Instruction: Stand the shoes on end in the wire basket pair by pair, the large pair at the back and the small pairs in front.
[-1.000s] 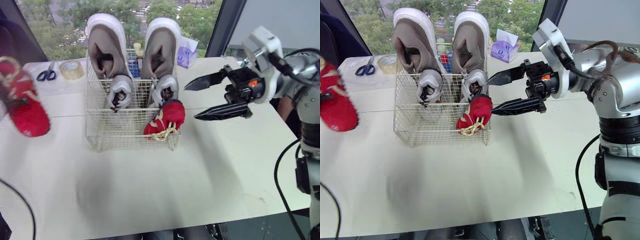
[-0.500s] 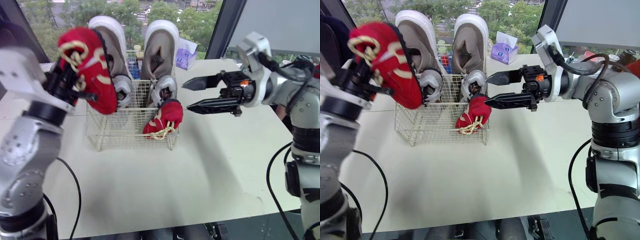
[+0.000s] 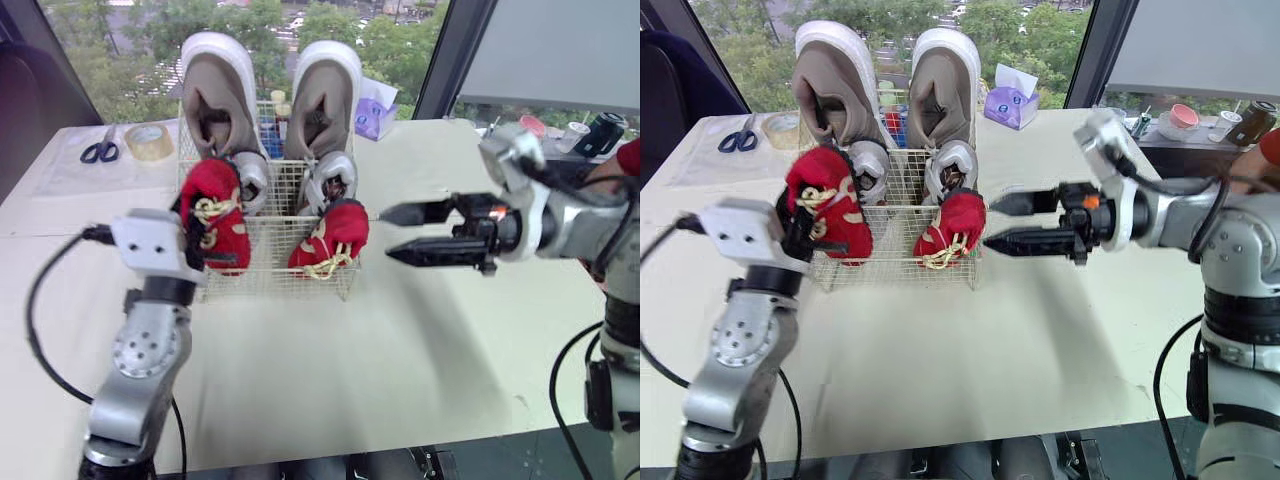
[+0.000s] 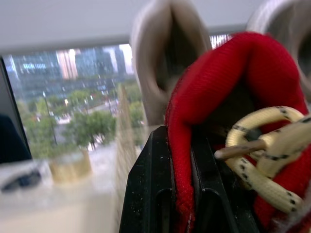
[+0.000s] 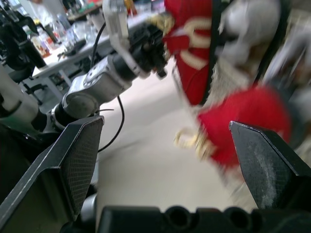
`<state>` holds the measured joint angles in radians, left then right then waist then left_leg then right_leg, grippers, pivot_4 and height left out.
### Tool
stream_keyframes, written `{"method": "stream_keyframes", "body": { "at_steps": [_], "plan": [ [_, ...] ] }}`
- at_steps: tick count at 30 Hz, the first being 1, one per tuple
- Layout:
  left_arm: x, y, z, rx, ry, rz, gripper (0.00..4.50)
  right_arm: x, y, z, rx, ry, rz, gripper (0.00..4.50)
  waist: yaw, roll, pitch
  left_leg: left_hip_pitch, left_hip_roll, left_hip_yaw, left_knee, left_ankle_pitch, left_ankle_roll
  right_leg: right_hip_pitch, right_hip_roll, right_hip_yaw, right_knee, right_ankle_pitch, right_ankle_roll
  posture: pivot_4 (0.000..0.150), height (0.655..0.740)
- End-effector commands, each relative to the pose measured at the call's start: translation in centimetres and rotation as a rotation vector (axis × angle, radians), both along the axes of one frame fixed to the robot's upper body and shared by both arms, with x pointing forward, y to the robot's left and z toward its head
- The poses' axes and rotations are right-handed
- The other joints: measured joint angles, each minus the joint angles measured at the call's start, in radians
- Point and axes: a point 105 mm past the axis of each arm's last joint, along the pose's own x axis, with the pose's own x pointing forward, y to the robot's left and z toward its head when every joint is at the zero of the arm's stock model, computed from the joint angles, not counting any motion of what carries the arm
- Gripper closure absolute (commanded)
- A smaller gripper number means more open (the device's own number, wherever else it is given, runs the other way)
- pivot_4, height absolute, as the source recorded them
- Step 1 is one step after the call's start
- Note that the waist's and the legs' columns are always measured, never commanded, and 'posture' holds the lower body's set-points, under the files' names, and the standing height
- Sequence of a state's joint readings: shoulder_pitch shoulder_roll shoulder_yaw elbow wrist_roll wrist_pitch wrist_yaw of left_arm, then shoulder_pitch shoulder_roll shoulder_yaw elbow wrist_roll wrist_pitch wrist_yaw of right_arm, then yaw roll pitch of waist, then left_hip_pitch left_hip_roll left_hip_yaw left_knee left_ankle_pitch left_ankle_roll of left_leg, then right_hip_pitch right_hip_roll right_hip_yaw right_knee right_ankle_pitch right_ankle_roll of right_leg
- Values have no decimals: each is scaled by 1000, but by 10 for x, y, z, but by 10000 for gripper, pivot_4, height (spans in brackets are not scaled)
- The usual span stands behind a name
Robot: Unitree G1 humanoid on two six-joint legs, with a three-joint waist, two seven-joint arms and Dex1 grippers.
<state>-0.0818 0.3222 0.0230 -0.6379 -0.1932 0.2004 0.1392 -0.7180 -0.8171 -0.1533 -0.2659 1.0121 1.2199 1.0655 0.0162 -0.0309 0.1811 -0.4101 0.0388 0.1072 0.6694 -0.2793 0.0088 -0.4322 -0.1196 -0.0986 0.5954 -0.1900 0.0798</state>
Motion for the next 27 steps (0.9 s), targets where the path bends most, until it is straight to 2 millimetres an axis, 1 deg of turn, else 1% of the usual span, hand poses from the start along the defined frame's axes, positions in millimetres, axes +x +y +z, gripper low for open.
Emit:
{"method": "stream_keyframes", "body": {
  "at_steps": [1,4,6,8,11,13,15,16,20,23,25,27],
  "plan": [
    [3,6,-16,-30,35,-4,44577,-8,-2,8,0,-50,-6,0,-1,2,-1,0,0,0,0,0,0,0,0,0,0,0,-1,1500,7400],
    [2,21,-29,-157,106,11,44577,-8,-5,5,-15,-49,-24,0,-2,5,-3,1,2,0,2,0,0,1,0,0,0,-2,-3,1500,7400],
    [2,25,-31,-200,142,-4,44577,-7,-7,4,-17,-47,-31,0,-3,5,-4,1,3,0,2,0,0,1,1,0,0,-2,-3,1500,7400],
    [-2,25,-26,-204,141,-33,44577,-5,-7,3,-14,-45,-35,0,-4,7,-5,1,4,0,2,0,0,1,2,-1,0,-2,-3,1500,7400],
    [-9,21,-22,-161,148,-72,32959,-4,-6,2,-13,-47,-30,0,-5,9,-6,1,5,0,3,0,0,1,4,-1,0,-2,-3,1500,7400],
    [-13,20,-23,-138,170,-92,23220,-3,-6,2,-14,-48,-28,0,-4,9,-6,1,5,0,3,0,0,1,4,-1,0,-2,-3,1500,7400],
    [-18,20,-26,-122,212,-98,12446,-3,-7,0,-15,-46,-27,0,-2,9,-6,1,5,0,3,0,0,1,4,-1,0,-2,-3,1500,7400],
    [-22,20,-27,-131,238,-114,8271,-3,-7,-1,-16,-44,-26,0,-2,9,-6,0,5,0,4,0,0,1,4,-1,0,-2,-3,1500,7400],
    [-45,18,-37,-163,370,-219,8271,-7,-7,-9,-24,-30,-13,0,-4,9,-6,-1,6,0,9,-3,4,2,3,-1,0,-2,-3,1500,7400],
    [-74,19,-52,-191,530,-355,8271,-7,-12,-17,-28,-8,-29,0,-6,9,-6,-2,6,0,9,-4,4,1,3,-1,-1,-3,-3,1500,7400],
    [-93,30,-63,-203,644,-409,8271,-8,-16,-26,-38,13,-51,0,-6,10,-5,-2,6,1,9,-4,4,0,3,-1,-1,-3,-4,1500,7400],
    [-101,47,-76,-161,741,-387,8271,-9,-22,-38,-55,43,-82,0,-4,11,-5,-2,7,1,9,-6,0,-4,3,-1,-1,-3,-4,1500,7400]
  ]
}}
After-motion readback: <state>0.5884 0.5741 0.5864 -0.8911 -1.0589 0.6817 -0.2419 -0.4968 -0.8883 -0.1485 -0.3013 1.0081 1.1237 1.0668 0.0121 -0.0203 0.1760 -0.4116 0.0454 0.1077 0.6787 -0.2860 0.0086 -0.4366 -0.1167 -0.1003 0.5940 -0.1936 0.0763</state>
